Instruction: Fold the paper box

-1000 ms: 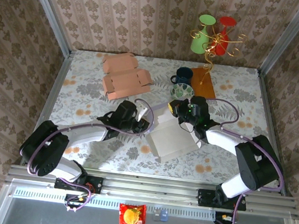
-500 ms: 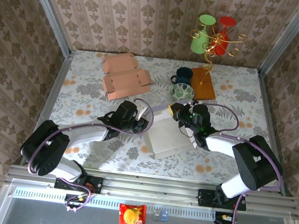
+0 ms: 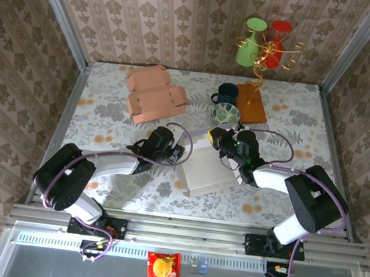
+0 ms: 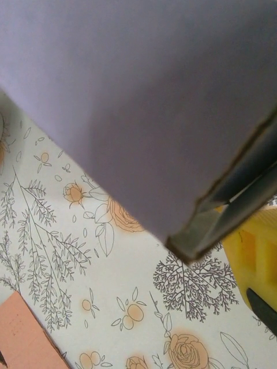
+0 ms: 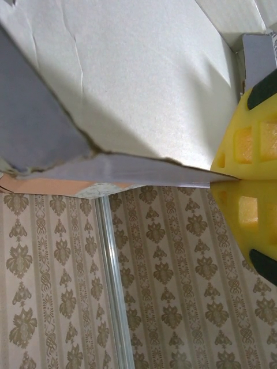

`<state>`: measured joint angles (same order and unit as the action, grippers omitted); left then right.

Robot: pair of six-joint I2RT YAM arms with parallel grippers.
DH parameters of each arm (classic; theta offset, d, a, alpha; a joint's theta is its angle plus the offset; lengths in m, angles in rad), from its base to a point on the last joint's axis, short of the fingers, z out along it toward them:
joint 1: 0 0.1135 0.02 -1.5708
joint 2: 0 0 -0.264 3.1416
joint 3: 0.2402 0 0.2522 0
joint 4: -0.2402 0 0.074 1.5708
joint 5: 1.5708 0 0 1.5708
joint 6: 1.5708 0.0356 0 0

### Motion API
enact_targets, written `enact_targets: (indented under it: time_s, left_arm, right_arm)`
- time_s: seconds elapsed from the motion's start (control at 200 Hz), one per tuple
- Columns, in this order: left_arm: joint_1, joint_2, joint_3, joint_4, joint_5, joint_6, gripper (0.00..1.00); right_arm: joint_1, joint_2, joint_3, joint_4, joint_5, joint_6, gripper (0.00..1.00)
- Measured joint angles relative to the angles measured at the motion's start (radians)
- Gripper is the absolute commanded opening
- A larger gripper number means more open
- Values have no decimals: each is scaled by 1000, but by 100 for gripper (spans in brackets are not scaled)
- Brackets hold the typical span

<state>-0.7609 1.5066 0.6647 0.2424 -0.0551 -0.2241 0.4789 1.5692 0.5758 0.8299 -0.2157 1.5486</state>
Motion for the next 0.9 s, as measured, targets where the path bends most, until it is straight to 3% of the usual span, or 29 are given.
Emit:
enact_targets:
  time_s: [0.71, 0.905]
  left_arm:
    - [-81, 65, 48, -28, -236, -125, 23]
    - [-102, 73, 53, -30, -283, -141, 17]
  right_arm:
    - [67, 16, -48, 110, 120, 68, 0]
    - [77, 16, -48, 110, 158, 83, 0]
